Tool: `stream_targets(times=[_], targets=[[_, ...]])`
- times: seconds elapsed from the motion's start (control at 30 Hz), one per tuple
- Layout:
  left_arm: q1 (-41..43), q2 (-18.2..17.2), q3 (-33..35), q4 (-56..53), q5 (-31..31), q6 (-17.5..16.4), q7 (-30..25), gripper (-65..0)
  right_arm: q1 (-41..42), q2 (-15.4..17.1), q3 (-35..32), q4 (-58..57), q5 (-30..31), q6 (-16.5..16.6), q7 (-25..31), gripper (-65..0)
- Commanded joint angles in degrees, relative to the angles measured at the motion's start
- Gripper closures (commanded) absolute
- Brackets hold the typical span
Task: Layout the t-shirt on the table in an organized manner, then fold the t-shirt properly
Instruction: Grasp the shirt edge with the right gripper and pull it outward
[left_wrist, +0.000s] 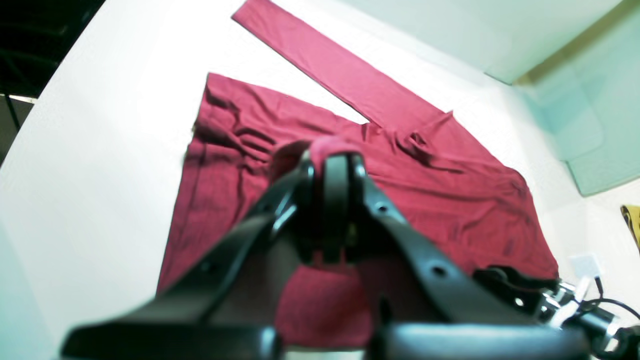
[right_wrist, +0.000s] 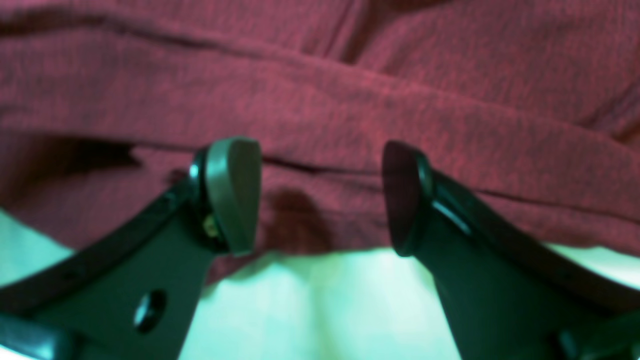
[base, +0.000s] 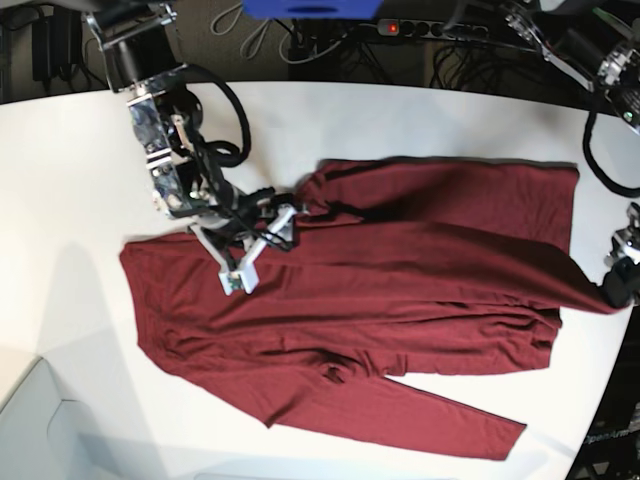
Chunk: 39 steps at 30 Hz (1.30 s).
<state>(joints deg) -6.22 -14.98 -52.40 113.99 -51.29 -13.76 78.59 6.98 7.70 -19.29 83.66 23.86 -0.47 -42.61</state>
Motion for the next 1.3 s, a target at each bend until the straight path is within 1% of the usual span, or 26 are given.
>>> stream_targets(times=[0.0,0.1,0.17,0.2,0.27,0.4,0.43,0.63,0.67,0.8,0.9,0.97,1.03,1.13,1.27], targets=[[-0.6,-0.4,-0.1,0.7,-1.9,0.4,-1.3,-0.4,1.3,0.0,0.2,-0.1,0.2,0.1,2.5,-38.5],[0.6,0.0,-0.3,0.7,-1.9,0.4,-1.3,-0.4,1.2,0.2,0.1,-2.4,0.2,0.1,5.9,-38.0],[1.5,0.3,-0.3,0.7,-1.9,0.4,-1.5,-0.4,1.1,0.3,0.1,-2.8,0.2,0.1,6.8,-35.2],[1.8,0.3,-0.3,0.7,-1.9,0.4,-1.5,-0.4,1.0,0.3,0.1,-2.8,0.2,0.1,7.0,-32.3],[2.2,0.3,-0.3,0.7,-1.9,0.4,-1.3,-0.4,0.8,0.3,0.2,-2.5,0.2,0.1,7.0,-24.7],[3.2,0.3,-0.3,0.7,-2.0,0.4,-1.3,-0.4,0.8,0.3,0.4,-2.3,0.2,0.1,6.9,-5.9],[3.3,0.3,-0.4,0.7,-2.0,0.4,-1.3,-0.4,0.8,0.3,0.4,-2.3,0.2,0.0,6.9,-0.3],[5.8,0.3,-0.4,0.7,-2.0,0.4,-1.3,-0.4,0.8,2.1,0.6,-1.3,0.3,-0.1,6.9,0.0],[6.3,0.3,-0.4,0.7,-2.0,0.4,-1.3,-0.4,0.8,2.8,0.7,-0.9,0.3,-0.1,7.0,0.0],[8.2,0.3,-0.4,0.7,-2.0,0.4,-1.5,-0.4,-0.2,4.6,1.4,3.8,0.3,-0.1,7.0,0.0],[8.9,0.3,-0.4,0.7,-2.0,0.4,-1.7,-0.4,-0.6,4.4,3.6,5.1,0.3,-0.1,6.9,0.0],[9.0,0.3,-0.4,0.7,-2.0,0.4,-1.7,-0.4,0.4,4.4,3.4,3.9,0.3,-0.1,6.6,-0.4],[9.1,0.3,-0.4,0.8,-2.0,0.4,-1.7,-0.4,1.9,4.4,3.2,0.9,0.2,-0.1,6.3,-5.6],[9.0,0.3,-0.4,0.7,-2.0,0.4,-1.7,-0.4,4.0,4.6,2.5,-4.1,0.2,-0.1,6.4,-15.3],[9.0,0.3,-0.4,0.7,-2.0,0.4,-1.7,-0.4,5.2,4.8,2.5,-6.4,0.2,-0.1,6.6,-24.4]])
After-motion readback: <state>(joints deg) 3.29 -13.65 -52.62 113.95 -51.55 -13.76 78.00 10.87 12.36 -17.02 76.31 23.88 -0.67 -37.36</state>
